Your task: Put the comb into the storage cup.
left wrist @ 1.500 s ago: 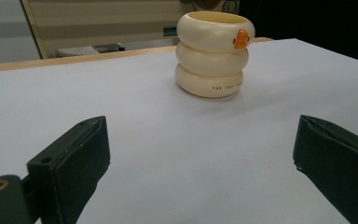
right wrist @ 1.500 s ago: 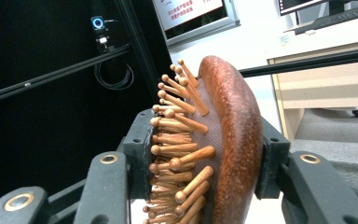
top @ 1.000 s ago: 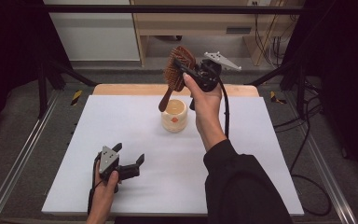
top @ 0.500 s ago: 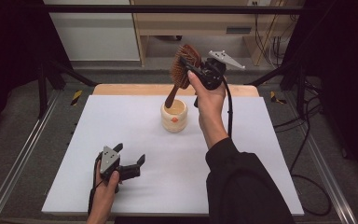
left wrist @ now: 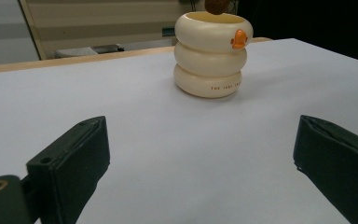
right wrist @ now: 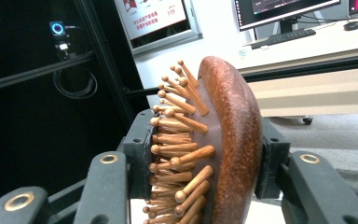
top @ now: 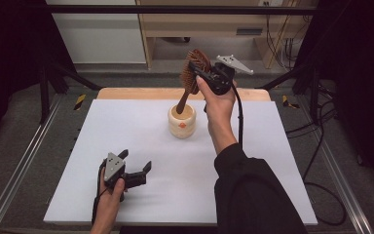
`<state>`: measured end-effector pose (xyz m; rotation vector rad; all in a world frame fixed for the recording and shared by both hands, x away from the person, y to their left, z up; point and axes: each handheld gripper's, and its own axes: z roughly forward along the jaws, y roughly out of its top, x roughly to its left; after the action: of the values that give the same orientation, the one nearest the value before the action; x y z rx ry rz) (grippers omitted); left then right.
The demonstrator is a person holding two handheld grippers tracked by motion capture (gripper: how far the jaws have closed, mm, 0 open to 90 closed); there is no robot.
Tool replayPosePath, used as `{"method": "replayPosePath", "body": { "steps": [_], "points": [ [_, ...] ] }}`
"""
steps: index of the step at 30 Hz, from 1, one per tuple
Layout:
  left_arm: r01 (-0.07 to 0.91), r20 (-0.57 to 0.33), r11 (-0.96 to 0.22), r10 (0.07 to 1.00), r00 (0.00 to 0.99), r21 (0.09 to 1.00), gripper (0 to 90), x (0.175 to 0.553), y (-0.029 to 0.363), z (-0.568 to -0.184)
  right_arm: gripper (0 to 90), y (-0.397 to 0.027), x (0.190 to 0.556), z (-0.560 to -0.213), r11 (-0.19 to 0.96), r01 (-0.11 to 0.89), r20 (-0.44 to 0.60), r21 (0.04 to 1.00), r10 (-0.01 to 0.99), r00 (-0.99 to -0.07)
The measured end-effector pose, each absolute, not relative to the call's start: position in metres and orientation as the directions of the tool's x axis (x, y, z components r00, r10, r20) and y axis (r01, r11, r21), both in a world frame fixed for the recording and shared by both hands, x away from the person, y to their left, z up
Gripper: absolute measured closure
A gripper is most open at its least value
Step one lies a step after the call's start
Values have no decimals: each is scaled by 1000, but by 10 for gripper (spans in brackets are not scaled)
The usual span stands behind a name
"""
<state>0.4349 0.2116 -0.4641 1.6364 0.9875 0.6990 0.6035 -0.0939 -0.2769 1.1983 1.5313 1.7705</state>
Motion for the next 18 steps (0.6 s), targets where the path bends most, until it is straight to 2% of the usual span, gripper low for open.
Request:
{"method": "replayPosePath", "body": {
  "steps": [18],
  "points": [
    [264, -37, -106, 873, 487, 959, 38, 435, 211, -465, 511, -97, 611, -298, -218, 194, 285, 957, 842, -459]
  ]
}}
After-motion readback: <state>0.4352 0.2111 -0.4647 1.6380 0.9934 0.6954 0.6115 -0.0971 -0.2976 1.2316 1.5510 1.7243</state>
